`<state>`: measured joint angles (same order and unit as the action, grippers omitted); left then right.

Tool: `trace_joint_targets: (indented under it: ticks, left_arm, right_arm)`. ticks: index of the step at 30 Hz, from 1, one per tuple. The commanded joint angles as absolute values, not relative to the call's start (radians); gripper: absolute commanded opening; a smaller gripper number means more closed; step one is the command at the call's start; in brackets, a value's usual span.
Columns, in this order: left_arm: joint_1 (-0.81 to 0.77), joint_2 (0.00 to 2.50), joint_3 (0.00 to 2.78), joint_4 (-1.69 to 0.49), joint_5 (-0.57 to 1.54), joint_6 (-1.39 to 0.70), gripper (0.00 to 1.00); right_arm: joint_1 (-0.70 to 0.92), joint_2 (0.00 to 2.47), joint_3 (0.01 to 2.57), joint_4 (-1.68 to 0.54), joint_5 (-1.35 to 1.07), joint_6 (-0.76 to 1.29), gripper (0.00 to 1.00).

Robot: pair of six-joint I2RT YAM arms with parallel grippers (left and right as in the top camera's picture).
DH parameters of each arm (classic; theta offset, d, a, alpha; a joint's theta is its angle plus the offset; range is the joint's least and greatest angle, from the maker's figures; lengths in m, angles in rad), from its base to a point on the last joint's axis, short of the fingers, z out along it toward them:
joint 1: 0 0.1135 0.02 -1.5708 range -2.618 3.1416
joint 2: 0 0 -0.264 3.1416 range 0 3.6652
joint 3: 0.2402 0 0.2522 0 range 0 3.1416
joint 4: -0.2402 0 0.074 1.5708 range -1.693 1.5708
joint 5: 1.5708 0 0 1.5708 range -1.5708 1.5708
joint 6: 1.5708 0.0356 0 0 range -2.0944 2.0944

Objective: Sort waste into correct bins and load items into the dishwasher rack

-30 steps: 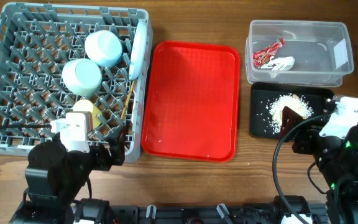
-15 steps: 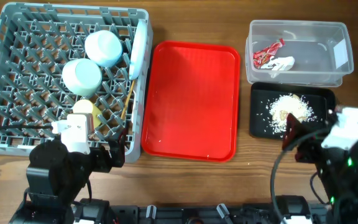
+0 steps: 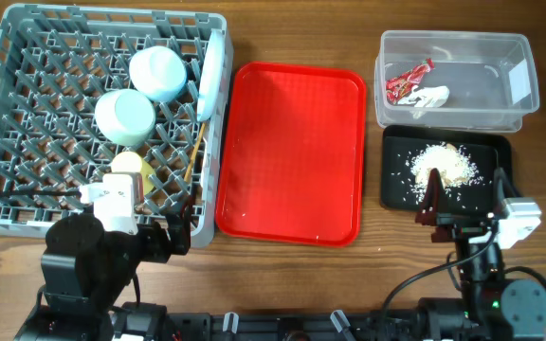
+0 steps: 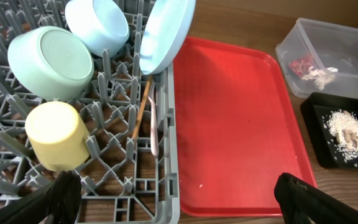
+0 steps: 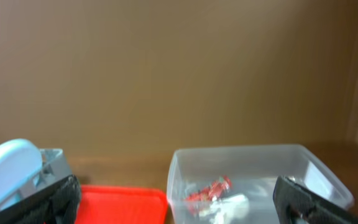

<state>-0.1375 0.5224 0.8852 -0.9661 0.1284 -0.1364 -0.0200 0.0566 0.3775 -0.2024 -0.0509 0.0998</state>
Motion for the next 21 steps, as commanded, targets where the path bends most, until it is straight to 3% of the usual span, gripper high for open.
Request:
trace_joint_targets:
  ticks: [1,14,21]
  left_arm:
    - [-0.142,0.518,0.881,-0.966,0.138,-0.145,1.00]
    - [-0.142,0.518,0.881,-0.966,0.138,-0.146,1.00]
    - [-0.142,0.518,0.881,-0.966,0.138,-0.146,1.00]
  right_arm:
    - [0.000,0.003,0.282,-0.079,-0.056,0.115,1.00]
    - [0.020,0.003,0.010,0.328,-0.016,0.106,1.00]
    - [0.020,0.003,0.005,0.150,-0.041,0.105,1.00]
